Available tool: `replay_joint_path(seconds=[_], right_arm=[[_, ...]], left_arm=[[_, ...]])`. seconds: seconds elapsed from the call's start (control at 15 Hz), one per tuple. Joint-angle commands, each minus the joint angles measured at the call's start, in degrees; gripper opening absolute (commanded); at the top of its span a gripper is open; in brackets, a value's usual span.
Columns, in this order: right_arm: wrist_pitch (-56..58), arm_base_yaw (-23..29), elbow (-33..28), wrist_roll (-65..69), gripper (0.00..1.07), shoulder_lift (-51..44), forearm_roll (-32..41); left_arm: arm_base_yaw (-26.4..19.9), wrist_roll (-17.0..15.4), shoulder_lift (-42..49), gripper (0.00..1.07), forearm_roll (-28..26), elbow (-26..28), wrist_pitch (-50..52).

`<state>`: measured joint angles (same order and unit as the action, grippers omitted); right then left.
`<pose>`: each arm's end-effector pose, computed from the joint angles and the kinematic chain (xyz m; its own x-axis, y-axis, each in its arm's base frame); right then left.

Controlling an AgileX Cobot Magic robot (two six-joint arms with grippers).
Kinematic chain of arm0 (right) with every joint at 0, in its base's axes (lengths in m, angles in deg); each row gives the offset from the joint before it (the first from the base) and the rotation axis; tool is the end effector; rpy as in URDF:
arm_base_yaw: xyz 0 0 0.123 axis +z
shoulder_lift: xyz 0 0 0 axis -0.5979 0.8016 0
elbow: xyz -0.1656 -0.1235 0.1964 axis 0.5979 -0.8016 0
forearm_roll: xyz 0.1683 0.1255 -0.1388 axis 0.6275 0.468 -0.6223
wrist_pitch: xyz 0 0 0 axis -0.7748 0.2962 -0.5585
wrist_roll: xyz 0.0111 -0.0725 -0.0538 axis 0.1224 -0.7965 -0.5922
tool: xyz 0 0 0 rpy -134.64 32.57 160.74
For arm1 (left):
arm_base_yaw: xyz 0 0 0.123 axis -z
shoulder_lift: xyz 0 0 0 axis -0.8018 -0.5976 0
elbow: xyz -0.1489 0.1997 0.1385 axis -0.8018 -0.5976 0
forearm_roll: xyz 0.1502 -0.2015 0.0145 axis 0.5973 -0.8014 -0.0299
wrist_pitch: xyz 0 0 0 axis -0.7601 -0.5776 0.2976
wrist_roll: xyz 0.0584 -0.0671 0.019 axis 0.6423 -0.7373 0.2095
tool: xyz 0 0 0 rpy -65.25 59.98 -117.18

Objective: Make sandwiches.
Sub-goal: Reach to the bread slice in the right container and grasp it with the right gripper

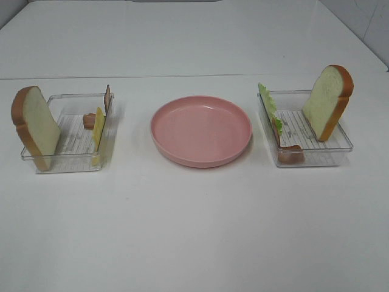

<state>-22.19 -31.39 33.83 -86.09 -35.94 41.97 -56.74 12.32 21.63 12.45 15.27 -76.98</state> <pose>-0.0025 -0.0053 0.2611 -0.5326 -0.0431 -0.8453 -0.0425 0.9988 -0.0242 -0.0093 -0.0075 0.2808 -0.4569 -0.0257 -0.8892 0.0079 0.9994 -0.0329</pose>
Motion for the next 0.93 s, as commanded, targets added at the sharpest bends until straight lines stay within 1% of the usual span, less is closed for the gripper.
replay_joint_path(seconds=[0.07,0.33,0.53,0.67,0.8,0.87,0.93], right_arm=[[-0.6,-0.4,-0.2,-0.7,0.99,-1.6,-0.2],[-0.7,-0.4,-0.2,-0.7,0.99,-1.6,-0.3],[-1.1,-0.4,1.5,-0.7,0.99,-0.3,-0.4],[-3.7,-0.4,3.4,-0.7,0.99,4.9,-1.0],[-6.3,-0.4,3.7,-0.7,0.99,9.1,-1.1],[-8.1,-0.4,3.8,-0.6,0.99,11.9,-1.1],[-10.4,-0.4,3.9,0.5,0.99,16.8,-1.1]], left_arm=[[-0.1,0.0,1.1,1.01,0.0,-0.1,1.0],[-0.1,0.0,1.1,1.01,0.0,-0.1,1.0],[-0.1,0.0,1.0,1.01,0.0,-0.1,1.0],[-0.1,0.0,1.0,1.01,0.0,-0.1,1.0],[-0.1,0.0,1.0,1.01,0.0,-0.1,1.0],[-0.1,0.0,1.0,1.01,0.0,-0.1,1.0],[-0.1,0.0,1.0,1.01,0.0,-0.1,1.0]])
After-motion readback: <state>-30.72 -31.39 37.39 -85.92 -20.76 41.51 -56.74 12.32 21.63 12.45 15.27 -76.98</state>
